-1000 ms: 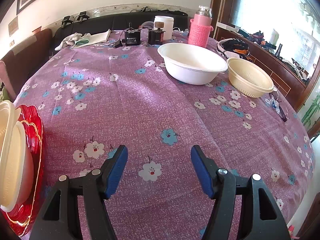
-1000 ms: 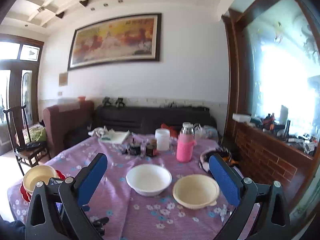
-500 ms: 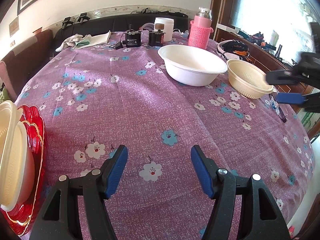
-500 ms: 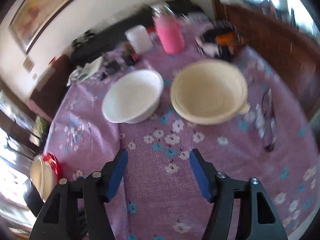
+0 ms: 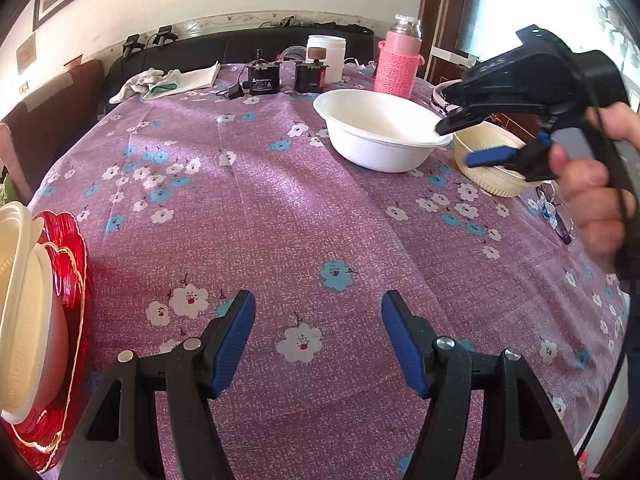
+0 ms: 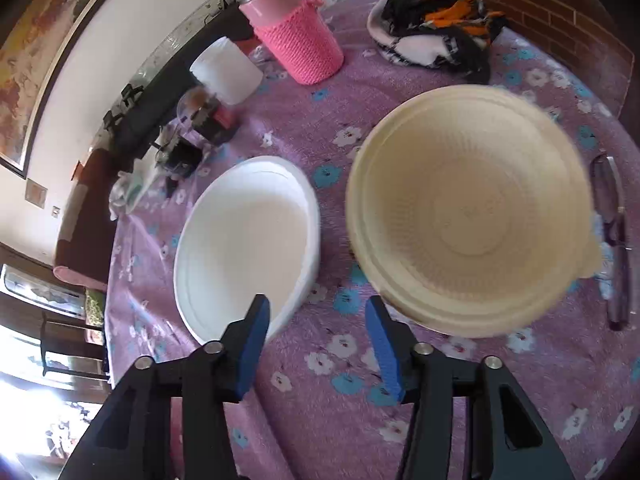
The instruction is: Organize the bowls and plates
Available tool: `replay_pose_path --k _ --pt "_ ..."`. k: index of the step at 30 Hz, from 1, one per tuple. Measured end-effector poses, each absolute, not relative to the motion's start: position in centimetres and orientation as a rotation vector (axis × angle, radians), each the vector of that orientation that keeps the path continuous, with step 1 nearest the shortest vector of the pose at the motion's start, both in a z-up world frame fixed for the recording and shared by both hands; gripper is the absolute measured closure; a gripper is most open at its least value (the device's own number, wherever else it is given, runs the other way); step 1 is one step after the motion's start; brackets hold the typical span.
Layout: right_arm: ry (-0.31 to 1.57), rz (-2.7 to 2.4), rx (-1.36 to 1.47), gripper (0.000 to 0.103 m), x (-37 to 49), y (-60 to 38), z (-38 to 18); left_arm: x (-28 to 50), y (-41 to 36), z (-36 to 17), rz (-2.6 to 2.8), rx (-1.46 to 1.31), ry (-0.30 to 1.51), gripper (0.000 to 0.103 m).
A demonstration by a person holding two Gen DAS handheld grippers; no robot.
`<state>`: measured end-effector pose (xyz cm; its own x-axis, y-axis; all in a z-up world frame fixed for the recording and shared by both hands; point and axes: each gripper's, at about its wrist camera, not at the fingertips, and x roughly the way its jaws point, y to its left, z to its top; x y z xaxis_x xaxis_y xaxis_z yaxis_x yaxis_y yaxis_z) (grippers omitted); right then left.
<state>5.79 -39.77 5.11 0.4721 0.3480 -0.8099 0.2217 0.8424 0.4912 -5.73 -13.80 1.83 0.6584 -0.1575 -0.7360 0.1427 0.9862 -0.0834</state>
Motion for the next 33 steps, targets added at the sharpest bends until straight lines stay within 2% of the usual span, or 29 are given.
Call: replay_pose_path --k 2,4,7,17,20,22,25,33 --pt "1.107 0.084 0.595 0.066 6.5 -39.3 4.5 -5.7 -13.8 1.8 -0.171 -0.02 0.833 0.038" --pt "1.113 0.091 0.595 0.088 6.9 -38.8 4.0 -5.7 -13.8 1.8 -0.172 -0.02 0.833 0.038" --pt "1.092 0.11 0.59 0.096 6.1 -38.6 4.0 -6.0 -13.7 2.1 -0.184 -0.029 0.813 0.038" --pt "1.055 0.252 0.544 0.097 -2.6 -40.0 6.7 -7.3 -11.9 3.7 -0.303 -0.145 0.758 0.039" --pt "1.056 0.29 0.558 0.097 -5.9 -41.2 6.9 -7.5 -11.3 4.2 -0.369 -0.215 0.778 0.049" --pt "1.081 0.329 0.589 0.097 -7.7 -41.9 6.3 -7.5 -11.5 4.6 -0.403 -0.225 0.797 0.061" --pt "1.098 0.351 0.605 0.097 -9.5 -42.7 5.7 -7.0 -12.2 4.7 -0.455 -0.241 0.829 0.071" --pt "1.12 0.343 0.609 0.095 -10.3 -44.1 3.8 -4.5 -16.8 3.1 -0.491 -0.129 0.947 0.071"
